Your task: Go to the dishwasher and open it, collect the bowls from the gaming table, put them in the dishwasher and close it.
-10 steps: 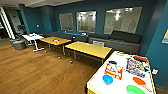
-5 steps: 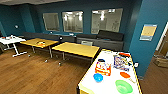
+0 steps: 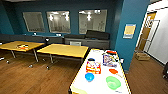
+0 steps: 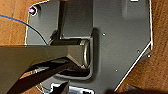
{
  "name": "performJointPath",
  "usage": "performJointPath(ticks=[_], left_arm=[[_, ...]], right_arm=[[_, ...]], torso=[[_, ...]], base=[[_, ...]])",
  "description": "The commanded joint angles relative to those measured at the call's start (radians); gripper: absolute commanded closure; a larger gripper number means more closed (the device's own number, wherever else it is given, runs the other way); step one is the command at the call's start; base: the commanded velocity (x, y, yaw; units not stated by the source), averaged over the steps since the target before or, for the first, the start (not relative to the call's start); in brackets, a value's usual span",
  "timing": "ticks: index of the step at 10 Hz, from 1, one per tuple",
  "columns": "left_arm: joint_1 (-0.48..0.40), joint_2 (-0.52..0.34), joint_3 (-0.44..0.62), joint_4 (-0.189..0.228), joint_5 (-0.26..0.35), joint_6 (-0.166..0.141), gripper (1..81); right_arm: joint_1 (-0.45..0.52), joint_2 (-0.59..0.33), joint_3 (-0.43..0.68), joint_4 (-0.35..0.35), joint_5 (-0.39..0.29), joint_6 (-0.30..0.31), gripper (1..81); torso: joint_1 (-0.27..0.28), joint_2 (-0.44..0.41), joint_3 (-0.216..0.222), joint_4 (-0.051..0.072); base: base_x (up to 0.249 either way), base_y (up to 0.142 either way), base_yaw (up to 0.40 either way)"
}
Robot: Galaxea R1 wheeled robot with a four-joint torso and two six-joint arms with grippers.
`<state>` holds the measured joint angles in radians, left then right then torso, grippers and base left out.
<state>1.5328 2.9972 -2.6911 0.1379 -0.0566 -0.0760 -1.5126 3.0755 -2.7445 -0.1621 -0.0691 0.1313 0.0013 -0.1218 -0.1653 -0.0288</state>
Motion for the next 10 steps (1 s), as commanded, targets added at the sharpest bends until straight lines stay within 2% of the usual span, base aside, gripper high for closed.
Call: performJointPath(ticks=[1,3,6,8,10], left_arm=[[-0.041,-0.004,0.002,0.002,0.052,0.002,1.0],[-0.041,-0.004,0.002,0.002,0.052,0.002,1.0],[-0.041,-0.006,0.002,-0.001,0.052,0.001,1.0],[-0.041,-0.006,0.002,-0.003,0.050,0.001,1.0],[-0.041,-0.006,0.002,-0.003,0.052,0.001,1.0]], right_arm=[[0.048,0.005,0.006,0.000,-0.054,0.001,1.0],[0.048,0.007,0.006,0.000,-0.054,0.001,1.0],[0.050,0.007,0.006,-0.002,-0.054,0.001,1.0],[0.050,0.007,0.006,-0.002,-0.054,0.001,1.0],[0.050,0.007,0.006,-0.002,-0.054,0.001,1.0]], torso=[[0.000,0.000,0.000,0.000],[0.000,0.000,0.000,0.000],[0.000,0.000,0.000,0.000],[0.000,0.000,0.000,0.000],[0.000,0.000,0.000,0.000]], base=[[0.000,0.000,-0.358],[0.000,0.000,-0.333],[0.000,0.000,-0.180],[0.000,-0.091,0.000],[0.000,0.000,0.000]])
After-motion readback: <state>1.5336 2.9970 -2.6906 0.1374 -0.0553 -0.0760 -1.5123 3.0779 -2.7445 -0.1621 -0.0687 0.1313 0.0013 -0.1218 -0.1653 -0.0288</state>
